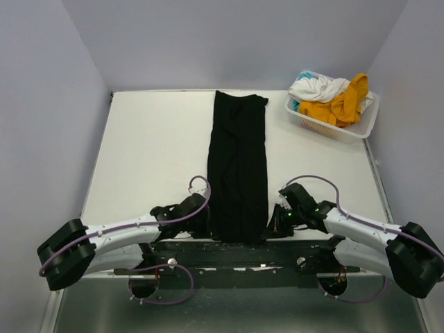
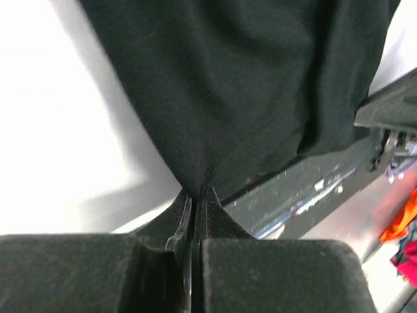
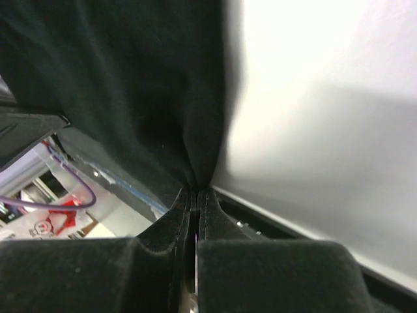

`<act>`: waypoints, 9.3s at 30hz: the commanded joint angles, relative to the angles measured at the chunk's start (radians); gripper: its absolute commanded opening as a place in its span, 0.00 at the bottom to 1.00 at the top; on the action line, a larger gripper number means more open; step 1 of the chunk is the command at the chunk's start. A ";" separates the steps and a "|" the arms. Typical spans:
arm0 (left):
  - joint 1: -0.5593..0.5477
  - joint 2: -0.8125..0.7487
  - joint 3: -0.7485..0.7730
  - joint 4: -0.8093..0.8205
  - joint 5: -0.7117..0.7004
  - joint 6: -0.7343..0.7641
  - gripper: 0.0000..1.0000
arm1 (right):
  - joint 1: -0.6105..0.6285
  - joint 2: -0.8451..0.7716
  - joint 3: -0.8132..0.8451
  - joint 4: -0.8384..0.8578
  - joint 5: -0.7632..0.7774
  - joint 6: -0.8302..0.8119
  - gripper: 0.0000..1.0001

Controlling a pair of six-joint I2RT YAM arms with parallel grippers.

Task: Fold and stack the t-shirts
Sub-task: Grab the bottom of the folded rectangular tshirt with both arms, then fold the folded rectangular tshirt in 1/3 of the way, then grab one side of the 2/3 rectangular tshirt with both arms, then fold the long partially folded tshirt into a neat square, then smooth out wrinkles on the folded tshirt

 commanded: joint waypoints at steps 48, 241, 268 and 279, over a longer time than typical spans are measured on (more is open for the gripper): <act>0.504 0.568 0.945 -0.191 -0.042 0.411 0.00 | -0.130 0.662 0.923 0.031 0.707 -0.314 0.01; 0.606 0.713 1.058 -0.053 0.397 0.393 0.98 | -0.269 0.599 0.669 0.617 -0.276 -0.182 1.00; 0.650 0.933 1.436 -0.324 0.254 0.412 0.99 | -0.288 0.674 0.703 0.488 -0.093 -0.407 1.00; 0.630 0.719 1.126 -0.327 0.140 0.422 0.99 | -0.290 0.824 0.872 0.510 0.007 -0.412 1.00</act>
